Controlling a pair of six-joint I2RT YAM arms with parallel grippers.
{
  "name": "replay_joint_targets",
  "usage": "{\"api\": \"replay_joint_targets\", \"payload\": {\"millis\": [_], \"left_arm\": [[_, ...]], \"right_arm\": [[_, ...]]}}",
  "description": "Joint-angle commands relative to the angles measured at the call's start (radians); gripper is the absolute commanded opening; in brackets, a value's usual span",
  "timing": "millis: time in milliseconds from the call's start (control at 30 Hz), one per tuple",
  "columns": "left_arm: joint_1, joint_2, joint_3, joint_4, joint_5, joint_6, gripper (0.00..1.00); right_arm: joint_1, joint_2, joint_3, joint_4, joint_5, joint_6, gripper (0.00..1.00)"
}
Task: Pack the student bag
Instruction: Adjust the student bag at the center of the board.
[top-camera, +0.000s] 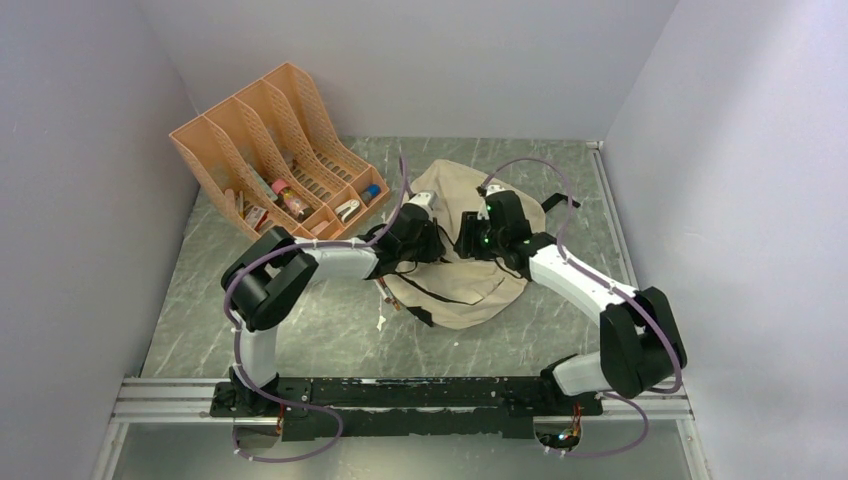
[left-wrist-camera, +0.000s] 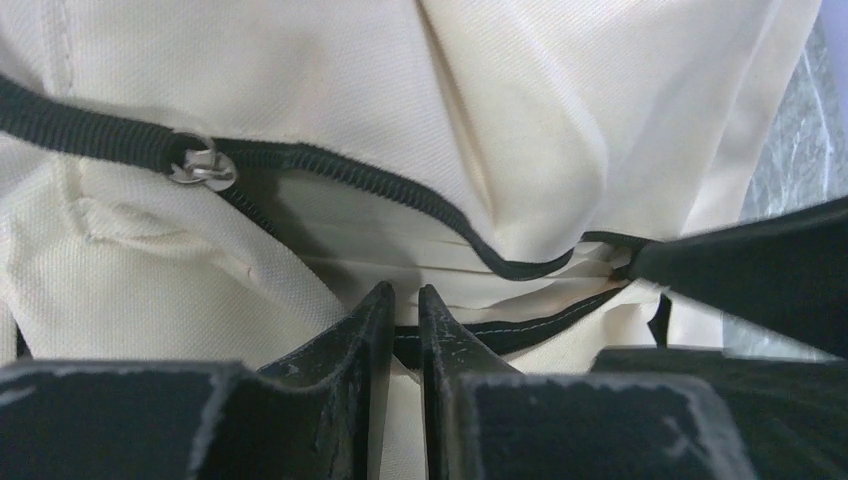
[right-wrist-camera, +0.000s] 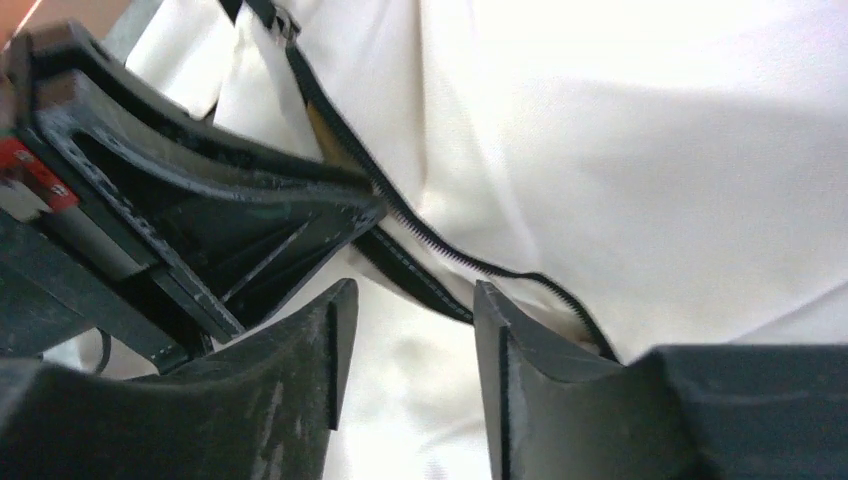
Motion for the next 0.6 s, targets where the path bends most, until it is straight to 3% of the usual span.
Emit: {"api": "replay_joint_targets", "payload": {"millis": [0, 167, 433, 567], "left_arm": [[0.004, -0.004, -0.057, 0.022, -0.017, -0.013, 0.20], [0.010, -0.021, -0.101, 0.030, -0.019, -0.030, 0.13], [0.019, -0.038, -0.135, 0.052, -0.002, -0.042, 0.05], [0.022, -0.054, -0.145, 0.060, 0.004, -0.045, 0.05]], "right_arm": [[0.013, -0.044, 0.030, 0.027, 0.155, -0.094, 0.54], [0.039, -0.039, -0.002, 0.132, 0.229, -0.192, 0.63], [0.129, -0.073, -0.216, 0.597, 0.188, -0.516, 0.62], [0.159, -0.019, -0.232, 0.656, 0.197, -0.662, 0.62]]}}
